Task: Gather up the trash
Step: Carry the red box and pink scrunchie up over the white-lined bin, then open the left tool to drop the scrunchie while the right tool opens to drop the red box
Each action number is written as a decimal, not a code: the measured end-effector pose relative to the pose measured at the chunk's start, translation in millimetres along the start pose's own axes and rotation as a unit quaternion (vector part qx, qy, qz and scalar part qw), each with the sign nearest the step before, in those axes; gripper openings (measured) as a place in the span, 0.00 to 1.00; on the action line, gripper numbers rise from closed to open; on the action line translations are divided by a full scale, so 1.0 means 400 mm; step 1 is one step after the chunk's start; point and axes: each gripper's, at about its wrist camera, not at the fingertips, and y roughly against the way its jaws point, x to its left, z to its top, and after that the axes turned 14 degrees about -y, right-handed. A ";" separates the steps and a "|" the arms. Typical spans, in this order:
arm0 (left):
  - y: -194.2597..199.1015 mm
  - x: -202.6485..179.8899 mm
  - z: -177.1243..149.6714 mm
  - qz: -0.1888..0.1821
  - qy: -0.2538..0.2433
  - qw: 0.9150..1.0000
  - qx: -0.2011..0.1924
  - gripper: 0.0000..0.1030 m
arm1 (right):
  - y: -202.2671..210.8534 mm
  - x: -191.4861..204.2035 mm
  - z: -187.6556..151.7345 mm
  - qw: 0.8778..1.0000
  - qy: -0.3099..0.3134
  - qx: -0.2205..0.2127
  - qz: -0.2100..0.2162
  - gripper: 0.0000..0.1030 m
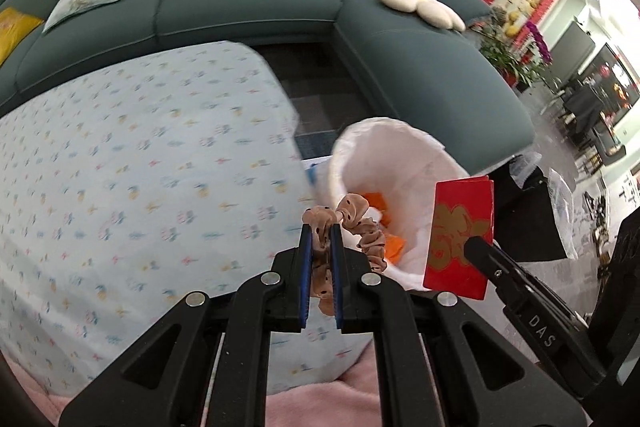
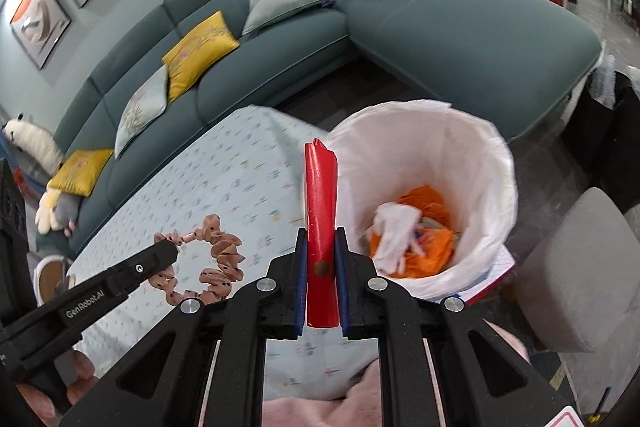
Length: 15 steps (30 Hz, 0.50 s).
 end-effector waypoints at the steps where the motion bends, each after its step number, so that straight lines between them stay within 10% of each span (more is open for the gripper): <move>1: -0.008 -0.016 0.010 -0.002 -0.006 1.000 0.000 0.08 | 0.003 -0.008 0.004 1.000 -0.002 -0.003 -0.002 0.12; 10: -0.085 -0.124 0.092 -0.022 -0.045 0.999 0.006 0.10 | 0.017 -0.090 0.060 0.999 -0.030 -0.020 -0.013 0.12; 15: -0.123 -0.163 0.129 -0.015 -0.050 0.999 0.002 0.29 | 0.006 -0.128 0.083 0.999 -0.041 -0.020 -0.019 0.12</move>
